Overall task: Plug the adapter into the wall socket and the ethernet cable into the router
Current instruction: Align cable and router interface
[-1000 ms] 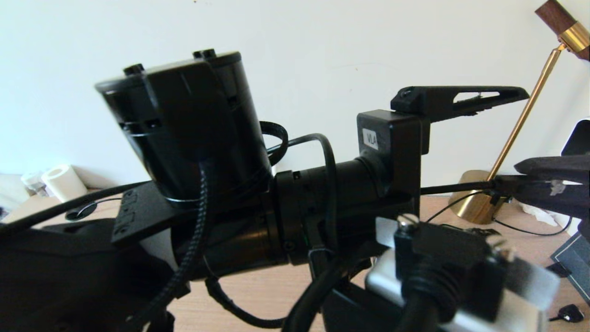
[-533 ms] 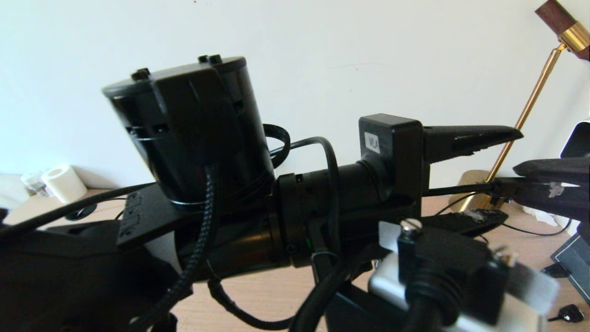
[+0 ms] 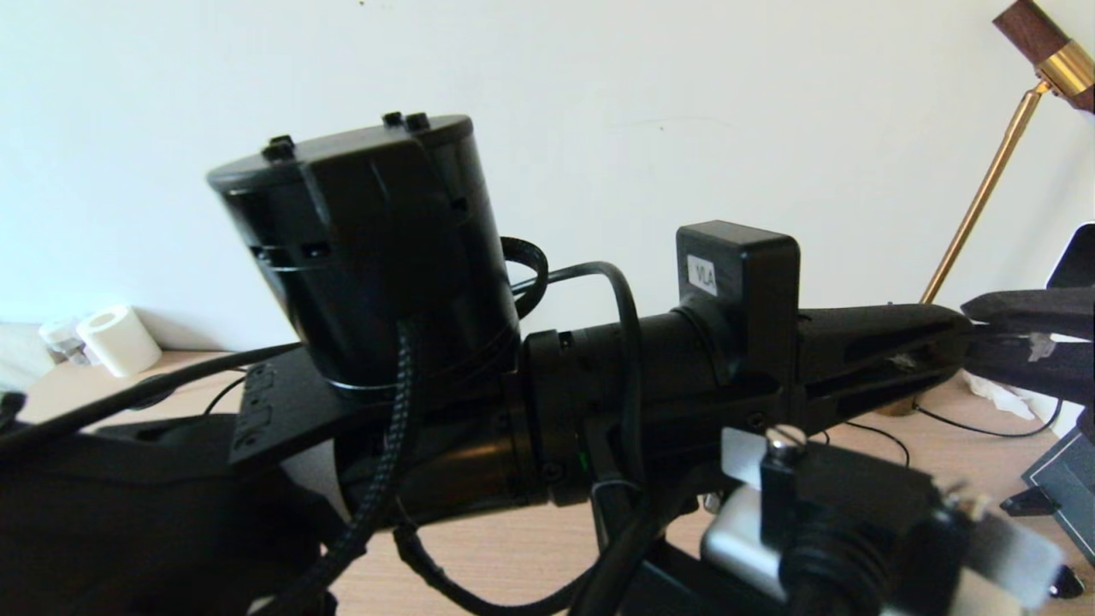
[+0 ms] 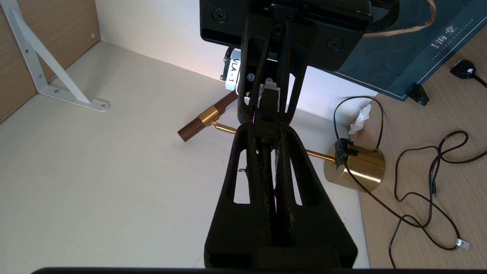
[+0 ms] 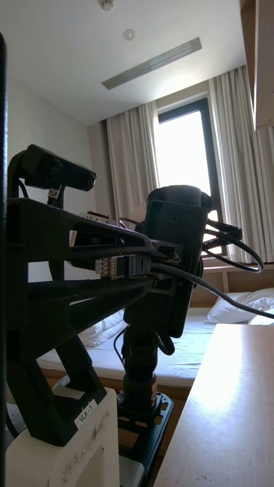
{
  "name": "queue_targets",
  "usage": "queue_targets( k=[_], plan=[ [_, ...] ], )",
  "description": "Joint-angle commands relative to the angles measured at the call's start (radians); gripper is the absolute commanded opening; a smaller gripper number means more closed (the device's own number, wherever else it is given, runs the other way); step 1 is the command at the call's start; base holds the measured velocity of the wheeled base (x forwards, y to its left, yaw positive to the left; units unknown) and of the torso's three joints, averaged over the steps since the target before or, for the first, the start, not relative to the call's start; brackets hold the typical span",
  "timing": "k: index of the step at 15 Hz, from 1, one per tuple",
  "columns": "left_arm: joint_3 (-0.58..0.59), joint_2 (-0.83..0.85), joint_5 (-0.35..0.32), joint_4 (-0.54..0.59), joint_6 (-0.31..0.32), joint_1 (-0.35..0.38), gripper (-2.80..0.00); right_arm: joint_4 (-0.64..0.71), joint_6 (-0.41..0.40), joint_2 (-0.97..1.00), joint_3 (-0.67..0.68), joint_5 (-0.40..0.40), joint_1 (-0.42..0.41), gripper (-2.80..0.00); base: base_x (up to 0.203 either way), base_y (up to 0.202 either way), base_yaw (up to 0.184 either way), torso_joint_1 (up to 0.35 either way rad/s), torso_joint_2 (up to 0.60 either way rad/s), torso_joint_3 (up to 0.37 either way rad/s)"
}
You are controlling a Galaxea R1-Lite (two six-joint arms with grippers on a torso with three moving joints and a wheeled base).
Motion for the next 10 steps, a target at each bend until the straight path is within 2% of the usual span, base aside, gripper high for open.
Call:
queue_targets(
  k=[1,2,3,6,7,8,10],
  plan=[
    [-0.001,0.003,-0.003,-0.004,0.007,0.0,-2.8,-0.001,0.008,0.005,0.001,0.004,0.0,-2.8,0.0,0.0,0.0,0.0,0.0,0.0],
    [0.0,0.002,-0.003,-0.004,0.007,0.0,-2.8,-0.002,0.004,0.007,0.002,0.004,0.0,-2.8,0.0,0.0,0.0,0.0,0.0,0.0],
    [0.0,0.001,-0.003,-0.004,0.007,0.0,-2.8,-0.003,0.004,0.007,0.002,0.004,0.001,0.0,0.0,0.0,0.0,0.0,0.0,0.0],
    [0.008,-0.015,-0.003,-0.004,-0.009,0.001,-2.8,-0.004,0.0,0.006,0.002,-0.006,-0.006,0.0,0.0,0.0,0.0,0.0,0.0,0.0],
    [0.007,-0.024,-0.003,-0.004,-0.034,0.0,-2.8,-0.004,0.0,0.005,0.004,-0.006,-0.022,0.0,0.0,0.0,0.0,0.0,0.0,0.0],
    [0.009,-0.033,-0.001,-0.003,-0.081,0.0,-2.8,-0.005,0.0,-0.002,0.007,-0.009,-0.032,0.0,0.0,0.0,0.0,0.0,0.0,0.0],
    [0.046,-0.081,0.026,-0.006,-0.249,0.003,-2.8,-0.02,-0.039,-0.055,0.026,-0.077,-0.065,0.0,0.0,0.0,0.0,0.0,0.0,0.0]
  ],
)
